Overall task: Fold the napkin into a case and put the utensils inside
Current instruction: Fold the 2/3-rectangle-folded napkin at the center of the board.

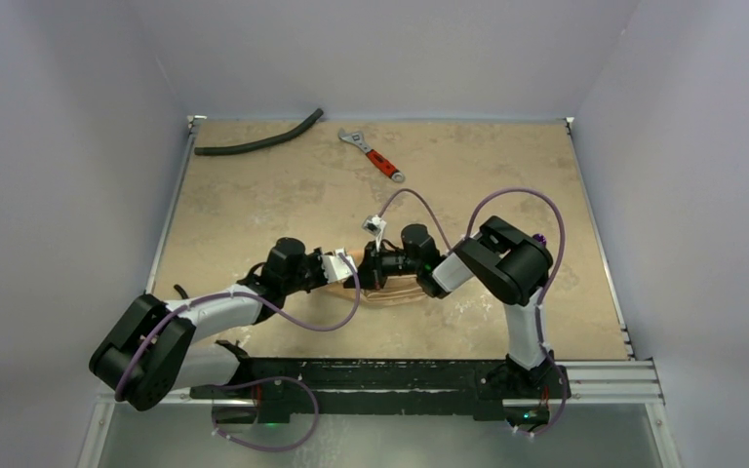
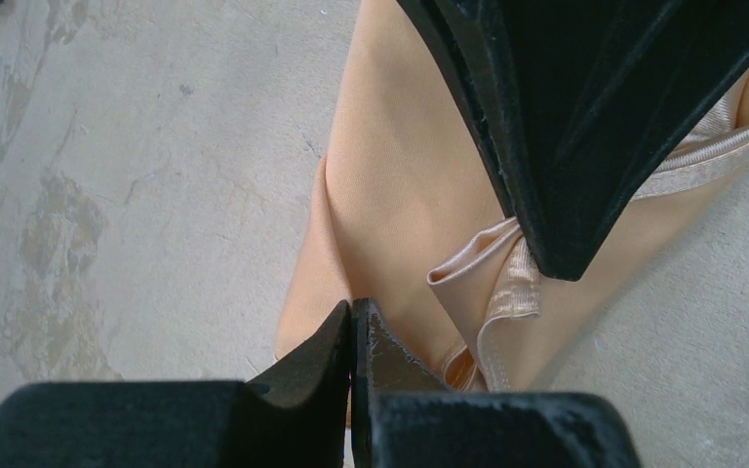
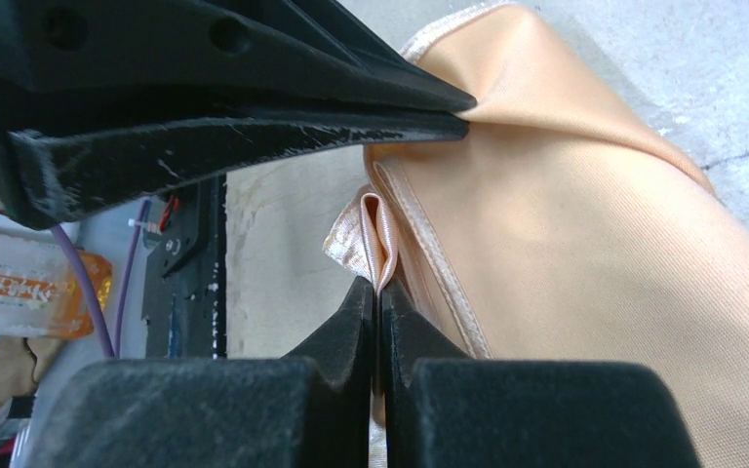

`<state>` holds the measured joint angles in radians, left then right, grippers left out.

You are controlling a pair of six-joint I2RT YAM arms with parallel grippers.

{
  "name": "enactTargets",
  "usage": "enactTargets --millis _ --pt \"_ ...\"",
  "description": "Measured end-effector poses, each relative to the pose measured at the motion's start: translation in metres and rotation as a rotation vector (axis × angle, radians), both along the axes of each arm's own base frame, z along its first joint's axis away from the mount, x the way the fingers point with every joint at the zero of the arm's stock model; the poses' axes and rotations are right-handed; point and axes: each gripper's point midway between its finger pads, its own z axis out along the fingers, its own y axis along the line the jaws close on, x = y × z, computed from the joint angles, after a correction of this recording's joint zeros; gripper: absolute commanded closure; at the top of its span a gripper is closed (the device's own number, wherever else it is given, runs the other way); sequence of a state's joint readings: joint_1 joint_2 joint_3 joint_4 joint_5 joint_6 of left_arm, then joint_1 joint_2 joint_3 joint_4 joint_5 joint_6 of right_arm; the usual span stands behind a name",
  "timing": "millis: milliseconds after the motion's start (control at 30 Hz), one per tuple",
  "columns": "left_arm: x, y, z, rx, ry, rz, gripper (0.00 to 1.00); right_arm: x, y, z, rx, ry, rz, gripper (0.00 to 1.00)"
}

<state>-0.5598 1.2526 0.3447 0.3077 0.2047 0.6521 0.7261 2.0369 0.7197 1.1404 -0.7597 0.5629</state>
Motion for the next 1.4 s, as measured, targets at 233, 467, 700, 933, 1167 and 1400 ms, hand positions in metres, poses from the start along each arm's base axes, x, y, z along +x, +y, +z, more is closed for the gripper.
enactTargets --millis 233,467,700,933,1167,1400 --pt "0.0 0.0 0.0 0.003 -0.002 -0.005 1.0 0.004 0.004 0.014 0.007 -0.007 0.003 1.0" --pt "-0.002 0.001 -0.002 0.01 -0.003 -0.014 1.0 0.011 0.007 0.011 -0.03 0.027 -0.011 1.0" --pt "-0.004 -0.001 0.004 -0.003 -0.019 -0.029 1.0 0.013 0.004 -0.001 -0.088 0.071 -0.041 1.0" --pt "-0.004 -0.002 0.011 -0.014 -0.038 -0.032 1.0 0.027 0.01 -0.002 -0.135 0.075 -0.073 1.0" --pt "-0.005 -0.002 0.012 -0.016 -0.038 -0.034 1.0 0.031 0.012 -0.014 -0.176 0.113 -0.078 1.0" --pt "-0.006 -0.003 0.012 -0.019 -0.033 -0.041 1.0 0.033 0.011 -0.015 -0.189 0.119 -0.094 1.0"
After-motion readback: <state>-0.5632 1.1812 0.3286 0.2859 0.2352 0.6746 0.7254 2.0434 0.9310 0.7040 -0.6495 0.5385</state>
